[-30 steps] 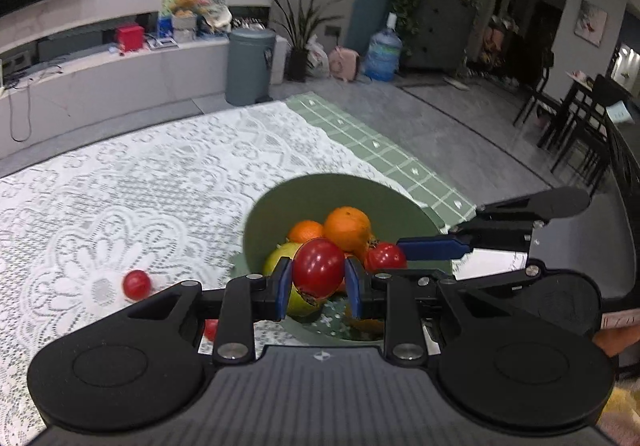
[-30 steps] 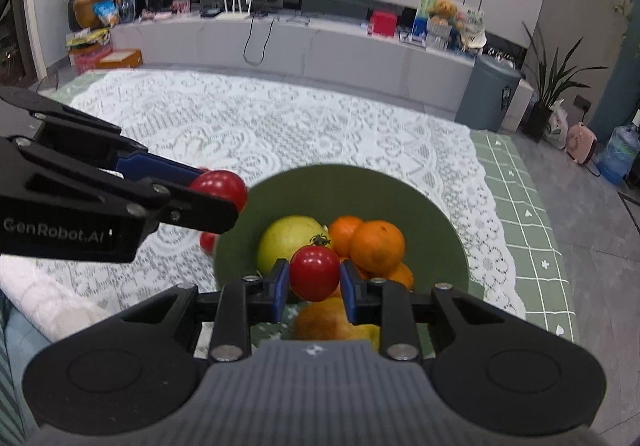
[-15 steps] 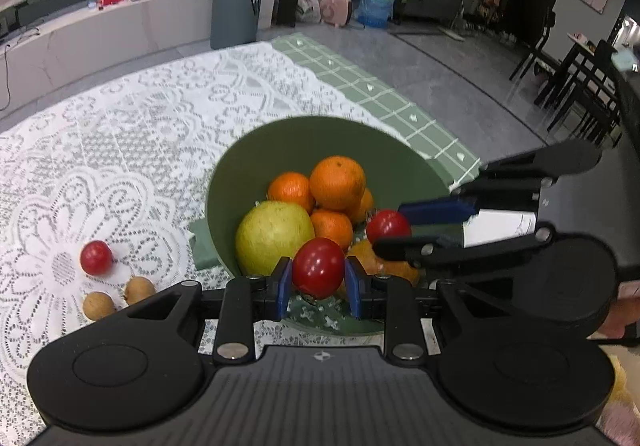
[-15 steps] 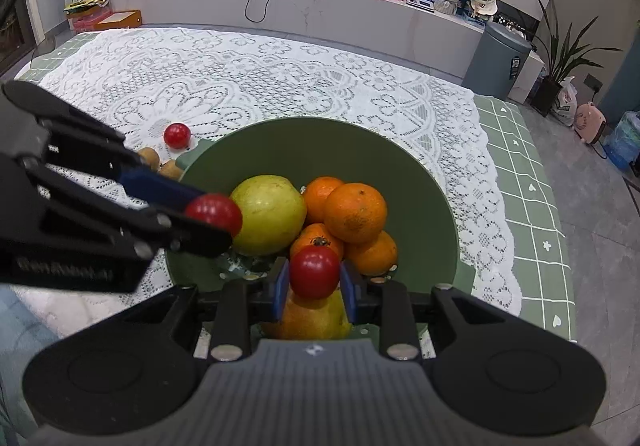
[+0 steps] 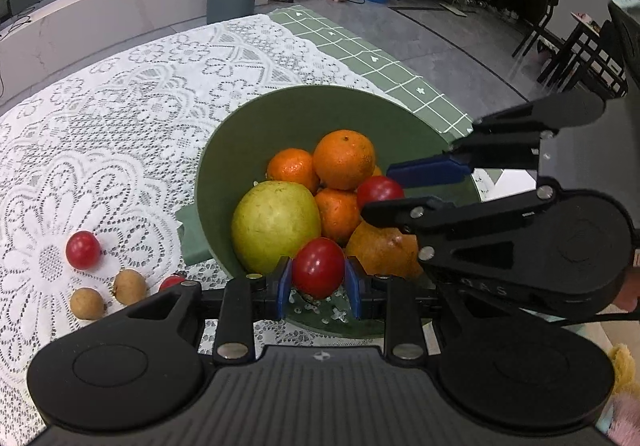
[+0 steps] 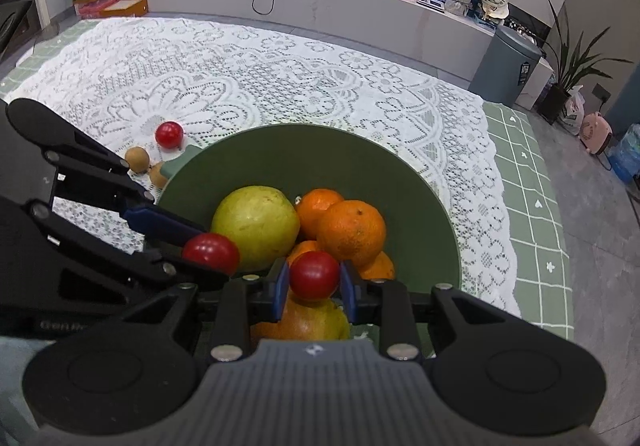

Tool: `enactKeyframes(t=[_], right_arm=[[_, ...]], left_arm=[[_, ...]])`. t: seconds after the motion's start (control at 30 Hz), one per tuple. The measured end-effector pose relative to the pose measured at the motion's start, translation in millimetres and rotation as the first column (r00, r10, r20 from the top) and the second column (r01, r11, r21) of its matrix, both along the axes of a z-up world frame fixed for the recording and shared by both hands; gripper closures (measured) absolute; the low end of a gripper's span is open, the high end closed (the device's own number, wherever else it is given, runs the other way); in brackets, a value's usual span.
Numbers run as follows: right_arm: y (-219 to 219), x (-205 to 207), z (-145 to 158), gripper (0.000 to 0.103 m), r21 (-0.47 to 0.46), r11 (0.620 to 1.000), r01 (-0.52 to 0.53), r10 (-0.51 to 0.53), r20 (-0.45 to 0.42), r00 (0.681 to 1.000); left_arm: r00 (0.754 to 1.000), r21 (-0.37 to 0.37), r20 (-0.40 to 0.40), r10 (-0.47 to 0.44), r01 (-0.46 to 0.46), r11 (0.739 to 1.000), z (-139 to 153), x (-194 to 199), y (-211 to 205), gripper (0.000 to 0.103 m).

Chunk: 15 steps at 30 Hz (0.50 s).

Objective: Organize fruits
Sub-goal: 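Lower both tomatoes into the colander and open both tools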

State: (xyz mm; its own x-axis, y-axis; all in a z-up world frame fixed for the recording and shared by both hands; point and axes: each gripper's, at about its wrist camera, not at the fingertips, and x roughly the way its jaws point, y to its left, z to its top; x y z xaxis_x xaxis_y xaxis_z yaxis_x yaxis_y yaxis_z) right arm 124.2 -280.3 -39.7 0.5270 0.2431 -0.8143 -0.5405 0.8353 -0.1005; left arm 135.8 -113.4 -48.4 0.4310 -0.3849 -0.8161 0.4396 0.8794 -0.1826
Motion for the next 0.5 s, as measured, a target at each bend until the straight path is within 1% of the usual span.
enactKeyframes(t=[0.1,0.2,0.37,0.5], right_arm=[[0,4,-2,0.079,-0.007,1.000,-0.001,0.001,-0.002,1.000],[-1,8,-4,0.079,-0.013,1.000,0.002,-0.002,-0.004,1.000],[0,12,-7,0.079,-0.017,1.000,-0.006,0.006,-0.012,1.000],[2,15,-8,0.078,-0.021,1.000,-0.008,0.007,-0.018,1.000]], left_arm=[[1.000,-0.005,-0.007,-0.005,0.005,1.000,-2,1,-1,0.071],[1.000,0.013,0.004,-0.018,0.018,1.000,-2,0,-1,0.071],[0.999,0.013,0.007,-0.034,0.033,0.999,-1,-3,-2,0.069],[0.999,0.050,0.009,-0.038,0.038,0.998,1,-3,-10,0.067]])
